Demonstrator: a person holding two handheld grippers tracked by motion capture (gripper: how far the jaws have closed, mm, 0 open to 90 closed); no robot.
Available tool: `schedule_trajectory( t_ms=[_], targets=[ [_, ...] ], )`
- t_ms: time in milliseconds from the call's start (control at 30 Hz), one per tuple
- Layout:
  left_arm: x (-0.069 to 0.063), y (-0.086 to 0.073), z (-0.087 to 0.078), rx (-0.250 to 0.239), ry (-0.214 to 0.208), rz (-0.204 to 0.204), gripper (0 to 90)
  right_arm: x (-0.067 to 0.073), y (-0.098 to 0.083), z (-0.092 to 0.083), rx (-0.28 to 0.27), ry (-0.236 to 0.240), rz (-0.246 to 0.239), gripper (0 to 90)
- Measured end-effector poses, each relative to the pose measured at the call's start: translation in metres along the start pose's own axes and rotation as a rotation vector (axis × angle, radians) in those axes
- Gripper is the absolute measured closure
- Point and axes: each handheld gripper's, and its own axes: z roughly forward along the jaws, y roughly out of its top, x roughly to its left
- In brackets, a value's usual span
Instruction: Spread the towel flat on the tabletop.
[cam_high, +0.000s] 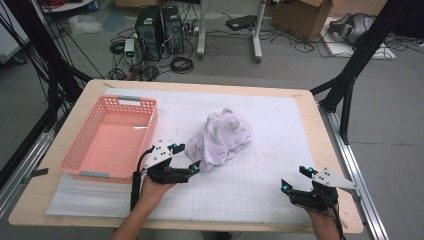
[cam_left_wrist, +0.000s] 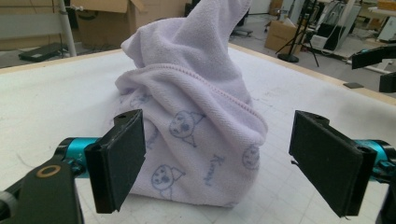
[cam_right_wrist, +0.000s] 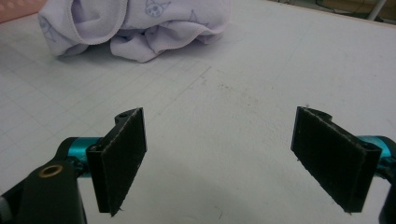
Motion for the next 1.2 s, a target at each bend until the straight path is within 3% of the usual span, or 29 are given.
schedule_trajectory(
  t_ms=[233,400,500,533,633,767,833,900,967,1200],
  targets=[
    [0.001,-0.004,0.002,0.023,0.005,-0.003,19.3,0.002,0.002,0.008,0.018,0.022,-0.043,16.8],
    [0.003,-0.007,0.003,0.036,0.001,-0.017,19.3,0.010,0.010,0.025,0.035,0.039,-0.085,16.5],
    [0.004,-0.008,0.004,0.046,-0.002,-0.018,19.5,0.020,0.021,0.047,0.085,0.070,-0.154,16.4],
    [0.004,-0.008,0.004,0.046,-0.004,-0.017,19.5,0.020,0.021,0.047,0.085,0.070,-0.154,16.4],
    [0.004,-0.008,0.003,0.044,-0.007,-0.018,19.8,0.027,0.034,0.076,0.126,0.096,-0.185,16.5],
    [0.005,-0.009,0.003,0.051,-0.007,-0.017,19.9,0.035,0.045,0.097,0.154,0.110,-0.211,16.5],
    [0.005,-0.009,0.004,0.052,-0.007,-0.018,20.0,0.043,0.056,0.115,0.175,0.112,-0.259,17.4],
    [0.005,-0.009,0.005,0.057,-0.012,-0.016,20.0,0.046,0.059,0.121,0.180,0.111,-0.276,18.4],
    [0.005,-0.009,0.005,0.061,-0.013,-0.016,20.1,0.051,0.066,0.138,0.203,0.121,-0.289,19.3],
    [0.006,-0.010,0.005,0.064,-0.008,-0.019,20.1,0.063,0.070,0.172,0.258,0.140,-0.336,36.5]
  ],
)
